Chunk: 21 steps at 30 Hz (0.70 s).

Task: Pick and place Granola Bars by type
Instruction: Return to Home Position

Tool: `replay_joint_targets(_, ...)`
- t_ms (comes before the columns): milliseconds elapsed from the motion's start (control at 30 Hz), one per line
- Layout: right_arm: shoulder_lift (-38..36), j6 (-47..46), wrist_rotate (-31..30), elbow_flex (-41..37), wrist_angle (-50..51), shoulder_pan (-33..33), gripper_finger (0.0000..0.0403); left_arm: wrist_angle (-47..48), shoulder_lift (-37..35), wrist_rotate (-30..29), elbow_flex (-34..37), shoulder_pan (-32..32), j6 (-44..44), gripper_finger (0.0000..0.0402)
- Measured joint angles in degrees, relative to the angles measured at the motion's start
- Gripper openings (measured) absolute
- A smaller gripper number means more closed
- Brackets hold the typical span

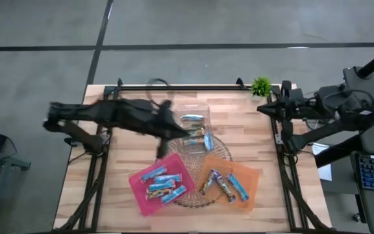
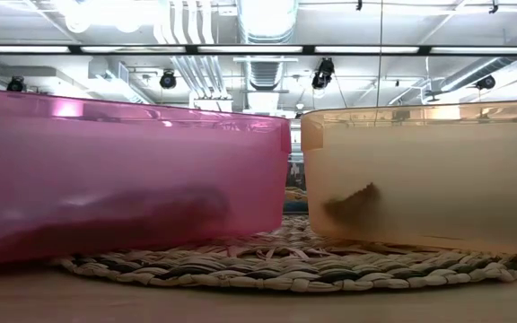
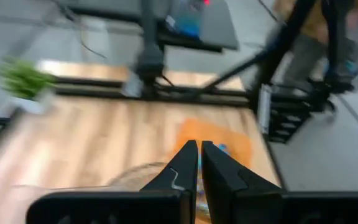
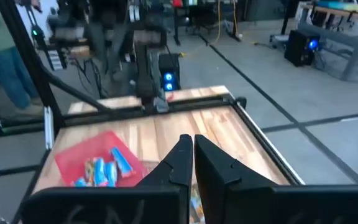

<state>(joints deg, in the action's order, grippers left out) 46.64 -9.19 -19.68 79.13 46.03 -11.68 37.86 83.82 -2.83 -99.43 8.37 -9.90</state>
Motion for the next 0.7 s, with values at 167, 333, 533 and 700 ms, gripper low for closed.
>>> replay_joint_targets(167,-5.0,-1.9,0.0,-9.5,-7.1,0.0,0.0008,-9.0,-14.9,-1.8,16.0,-1.4,2.1,0.0005)
replay_joint_targets(333,-11.5,-0.9,0.2,-22.7,-23.9,0.0,0.0008,-17.2,-28.6,-0.7,32.2,-1.9,6.6,0.0005)
replay_joint_targets(533,-18.3,0.0,1.3,-36.2,-32.8,0.0,0.0008,-23.1,-42.5,-0.8,47.6,-2.0,10.1,0.0005)
replay_joint_targets(700,-22.1,3.6,6.9,-43.3,-32.9,0.0,0.0008,-23.4,-50.3,-3.7,56.2,-2.1,10.6,0.0005)
